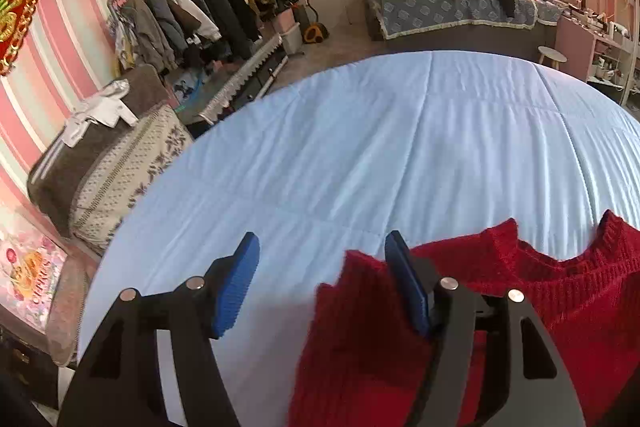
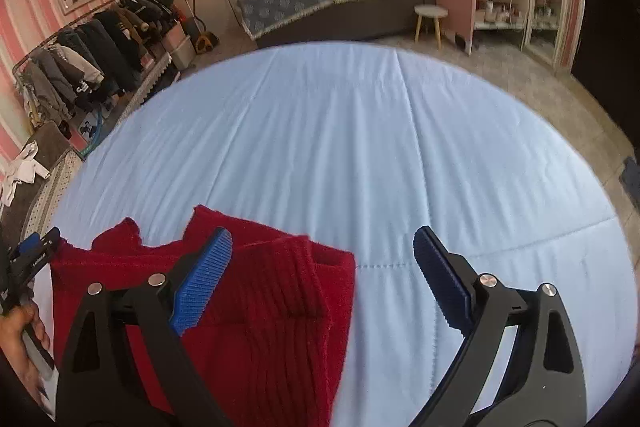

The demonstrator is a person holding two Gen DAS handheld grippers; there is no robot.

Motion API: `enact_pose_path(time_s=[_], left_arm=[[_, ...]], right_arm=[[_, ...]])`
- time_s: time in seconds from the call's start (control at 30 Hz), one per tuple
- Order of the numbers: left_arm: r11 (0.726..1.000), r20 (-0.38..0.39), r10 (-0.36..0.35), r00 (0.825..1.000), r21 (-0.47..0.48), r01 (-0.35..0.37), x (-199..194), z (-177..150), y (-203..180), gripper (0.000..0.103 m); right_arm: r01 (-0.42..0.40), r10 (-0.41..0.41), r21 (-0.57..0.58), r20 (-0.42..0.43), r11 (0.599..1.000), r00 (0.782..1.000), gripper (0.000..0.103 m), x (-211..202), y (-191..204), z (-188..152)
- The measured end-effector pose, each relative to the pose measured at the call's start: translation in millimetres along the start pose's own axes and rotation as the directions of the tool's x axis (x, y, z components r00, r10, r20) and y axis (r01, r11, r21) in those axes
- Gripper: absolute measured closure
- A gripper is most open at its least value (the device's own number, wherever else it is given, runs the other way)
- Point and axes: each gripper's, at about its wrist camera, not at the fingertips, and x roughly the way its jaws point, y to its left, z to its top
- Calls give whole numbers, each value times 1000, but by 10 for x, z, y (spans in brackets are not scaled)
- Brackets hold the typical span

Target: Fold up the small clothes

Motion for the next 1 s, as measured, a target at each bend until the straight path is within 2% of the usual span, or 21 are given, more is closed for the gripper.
enact_pose_path(time_s=[0.13, 0.2, 0.23, 0.3, 0.47, 0.6, 0.73, 0.83, 1.0], left_arm=[[1000, 44, 0, 999, 24, -2, -209, -93, 21, 37], [999, 62, -26, 998, 24, 24, -337, -138, 28, 37], [999, 65, -44, 997, 20, 43, -374, -140, 23, 33], [992, 69, -124, 990, 14, 123, -467, -182, -12, 25], [982, 65, -178, 982, 72, 173, -554, -271, -254, 25], [980, 34, -179, 983, 94, 175, -420, -349, -395, 25], [987, -27, -113, 993, 113, 115, -71, -377, -453, 25], [992, -67, -87, 994, 89, 93, 134, -346, -423, 25], [992, -121, -69, 990, 93, 80, 403, -371, -385, 21]], right_arm=[[-32, 34, -53, 38, 998, 999, 10, -227, 68, -26], [-56, 59, -90, 33, 994, 998, 10, -288, 166, -50], [-88, 90, -94, 23, 992, 996, 10, -296, 193, -67], [-203, 201, -70, -33, 977, 979, 10, -237, 249, -108], [-219, 205, -118, -123, 968, 971, 10, 25, 462, -261], [-172, 148, -135, -168, 976, 975, 10, 249, 535, -335], [-98, 59, -197, -192, 975, 980, 10, 416, 664, -400], [-17, -30, -241, -190, 970, 981, 10, 535, 708, -405], [22, -87, -276, -224, 961, 971, 5, 757, 720, -448]])
